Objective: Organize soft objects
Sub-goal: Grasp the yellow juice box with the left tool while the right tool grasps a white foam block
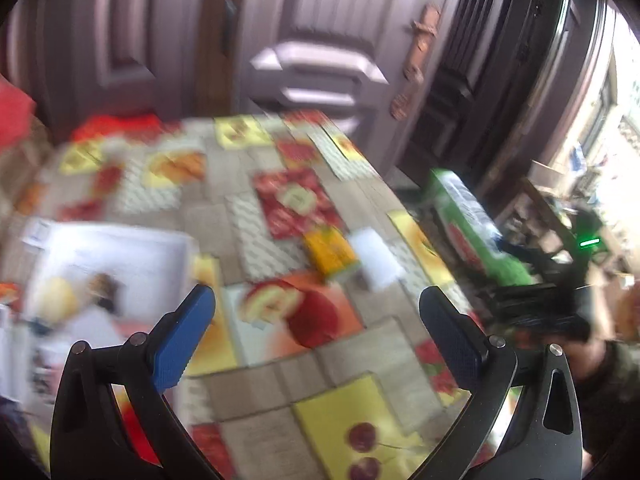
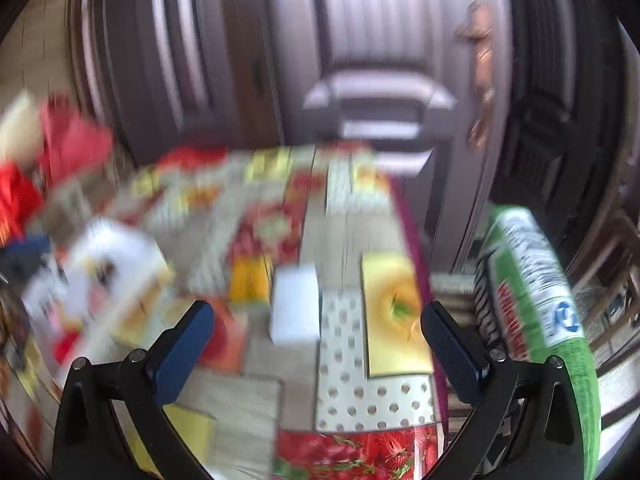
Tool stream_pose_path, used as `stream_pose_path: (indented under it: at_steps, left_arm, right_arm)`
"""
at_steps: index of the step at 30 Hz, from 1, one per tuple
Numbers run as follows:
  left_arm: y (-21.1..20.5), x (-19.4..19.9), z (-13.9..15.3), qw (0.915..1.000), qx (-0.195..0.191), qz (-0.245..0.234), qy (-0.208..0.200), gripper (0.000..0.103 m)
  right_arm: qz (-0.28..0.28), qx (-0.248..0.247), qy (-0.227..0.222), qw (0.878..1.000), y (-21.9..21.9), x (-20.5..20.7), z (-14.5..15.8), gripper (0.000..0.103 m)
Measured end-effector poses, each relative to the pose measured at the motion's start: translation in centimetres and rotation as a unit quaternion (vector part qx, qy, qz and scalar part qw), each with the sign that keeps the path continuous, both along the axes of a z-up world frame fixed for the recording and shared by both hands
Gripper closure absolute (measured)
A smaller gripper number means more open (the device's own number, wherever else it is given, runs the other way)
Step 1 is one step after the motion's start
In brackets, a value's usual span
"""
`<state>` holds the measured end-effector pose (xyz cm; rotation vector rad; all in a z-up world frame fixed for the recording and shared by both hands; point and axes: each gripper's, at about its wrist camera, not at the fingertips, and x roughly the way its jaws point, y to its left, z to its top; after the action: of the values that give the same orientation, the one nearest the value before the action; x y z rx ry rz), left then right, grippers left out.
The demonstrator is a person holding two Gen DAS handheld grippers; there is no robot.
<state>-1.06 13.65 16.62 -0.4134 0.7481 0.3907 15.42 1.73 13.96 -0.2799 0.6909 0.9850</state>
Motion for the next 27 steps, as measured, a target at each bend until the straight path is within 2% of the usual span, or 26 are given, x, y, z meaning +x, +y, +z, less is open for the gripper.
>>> stream_pose_path:
  at_steps: [2, 5, 10, 12, 16, 19, 22, 26, 27]
  left_arm:
    - [0.2, 1.4, -1.6, 0.9998, -0.010, 0.005, 0.017, 0.001]
    - [0.6, 3.3, -3.6, 0.9985, -0.007, 0.012, 0.052, 0.001]
    - [2.5, 6.0, -6.1, 0.9959, -0.046, 0.035, 0.070, 0.001]
    - [3.1, 7.3, -6.8, 0.9953, -0.050, 0.037, 0.074, 0.001]
    - [3.6, 10.5, -8.4, 0.9946, -0.056, 0.032, 0.082, 0.001]
    - [4.0, 12.4, -9.9, 0.9930, -0.066, 0.034, 0.091, 0.001]
    - [4.0, 14.6, -11.5, 0.9914, -0.073, 0.042, 0.100, 0.001]
    - [3.8, 17.2, -13.0, 0.9895, -0.060, 0.050, 0.121, 0.001]
    - [3.8, 17.7, -13.4, 0.9891, -0.059, 0.050, 0.125, 0.007]
  right_arm:
    - [0.023, -0.046, -0.014, 0.999, 1.7, 0.2, -2.9, 0.000]
    - [0.053, -0.077, -0.041, 0.995, 3.8, 0.2, -5.5, 0.000]
    - [0.081, -0.092, -0.038, 0.992, 7.0, 1.0, -7.6, 0.000]
    - [0.093, -0.091, -0.038, 0.991, 7.9, 1.1, -8.0, 0.001]
    - [0.104, -0.109, -0.029, 0.988, 8.7, 1.6, -9.2, 0.050]
    - [0.097, -0.093, -0.001, 0.991, 7.5, 2.3, -9.7, 0.050]
    - [0.066, -0.075, 0.025, 0.995, 5.5, 3.1, -9.6, 0.050]
    - [0.020, -0.046, 0.061, 0.997, 2.6, 4.1, -9.0, 0.050]
    - [0.012, -0.039, 0.071, 0.997, 2.1, 4.3, -8.8, 0.050]
